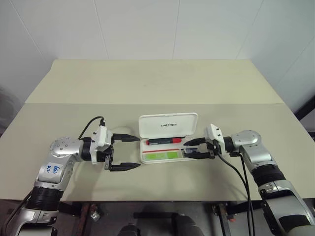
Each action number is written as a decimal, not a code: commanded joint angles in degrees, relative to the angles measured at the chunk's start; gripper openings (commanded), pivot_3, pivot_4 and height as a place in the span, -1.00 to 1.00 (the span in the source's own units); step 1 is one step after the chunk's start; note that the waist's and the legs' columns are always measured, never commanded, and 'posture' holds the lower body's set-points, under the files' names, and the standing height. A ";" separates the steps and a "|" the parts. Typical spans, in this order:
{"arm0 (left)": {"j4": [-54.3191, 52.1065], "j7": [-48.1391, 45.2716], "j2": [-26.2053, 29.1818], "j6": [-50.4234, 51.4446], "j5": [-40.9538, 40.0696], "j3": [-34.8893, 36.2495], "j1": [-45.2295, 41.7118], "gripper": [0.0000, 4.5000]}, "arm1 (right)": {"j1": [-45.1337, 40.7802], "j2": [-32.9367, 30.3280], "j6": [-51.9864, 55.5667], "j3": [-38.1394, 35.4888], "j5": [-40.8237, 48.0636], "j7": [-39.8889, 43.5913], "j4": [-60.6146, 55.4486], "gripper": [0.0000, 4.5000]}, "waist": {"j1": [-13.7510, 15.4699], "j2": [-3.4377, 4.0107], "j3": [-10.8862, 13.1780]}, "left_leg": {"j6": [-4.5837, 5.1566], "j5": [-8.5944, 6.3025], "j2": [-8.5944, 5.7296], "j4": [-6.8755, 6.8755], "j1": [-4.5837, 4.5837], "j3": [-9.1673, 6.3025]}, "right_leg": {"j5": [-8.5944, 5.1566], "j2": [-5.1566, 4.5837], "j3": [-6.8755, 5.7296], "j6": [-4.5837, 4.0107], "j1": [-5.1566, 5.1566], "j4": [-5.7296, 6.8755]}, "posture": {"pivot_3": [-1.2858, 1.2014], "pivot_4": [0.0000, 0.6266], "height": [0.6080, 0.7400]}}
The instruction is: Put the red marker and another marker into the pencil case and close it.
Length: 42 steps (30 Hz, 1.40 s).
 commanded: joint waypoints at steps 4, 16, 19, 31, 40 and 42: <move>-2.21 0.59 0.20 0.20 -1.13 0.91 -0.60 1.00 | 1.65 -2.26 3.54 -3.11 3.81 0.10 -9.63 0.99 | 0.00 0.00 0.00 | 0.00 0.00 0.00 0.00 0.00 0.00 | 0.00 0.01 0.00 0.00 -0.01 0.01 | 0.03 -0.52 1.00; 1.71 -0.06 0.98 0.00 -3.73 4.53 -0.14 1.00 | 17.10 -13.15 21.09 -18.01 15.32 -9.87 -36.77 0.99 | 1.15 0.00 0.00 | -0.01 -0.01 -0.03 0.02 -0.02 0.01 | 0.00 0.00 0.00 0.00 0.01 -0.31 | 0.03 -0.52 1.00; 3.10 -0.75 1.86 0.86 -4.35 5.74 -0.27 1.00 | 17.99 -15.72 21.58 -20.70 15.93 -10.03 -36.68 0.99 | 1.22 0.00 0.00 | -0.01 -0.01 -0.03 0.12 0.01 0.04 | 0.00 0.02 0.02 0.01 0.04 -0.24 | 0.03 -0.52 1.00; 4.88 -1.93 1.72 4.05 -6.93 8.25 -1.30 -0.30 | 22.65 -16.39 23.50 -21.22 17.65 -13.07 -42.18 1.00 | 1.48 -0.01 0.01 | -0.01 -0.01 -0.02 0.13 -0.01 0.03 | 0.00 0.03 0.01 0.01 0.05 -0.24 | 0.03 -0.52 1.00; 6.16 9.11 -0.57 3.79 -2.97 9.51 -2.72 -0.99 | 21.05 -15.60 22.90 -19.90 16.84 -14.41 -40.30 1.00 | 1.54 -0.02 0.01 | -0.01 -0.01 -0.01 0.15 -0.01 0.01 | 0.00 0.03 0.00 0.01 0.04 -0.20 | 0.03 -0.52 1.00; 7.25 12.51 -1.31 2.12 -0.72 9.23 -3.18 -0.99 | 20.96 -15.56 22.96 -19.61 16.76 -14.49 -40.39 1.00 | 1.53 -0.02 0.01 | 0.00 -0.01 -0.02 0.15 -0.01 0.01 | 0.00 0.03 0.01 0.01 0.04 -0.20 | 0.03 -0.52 1.00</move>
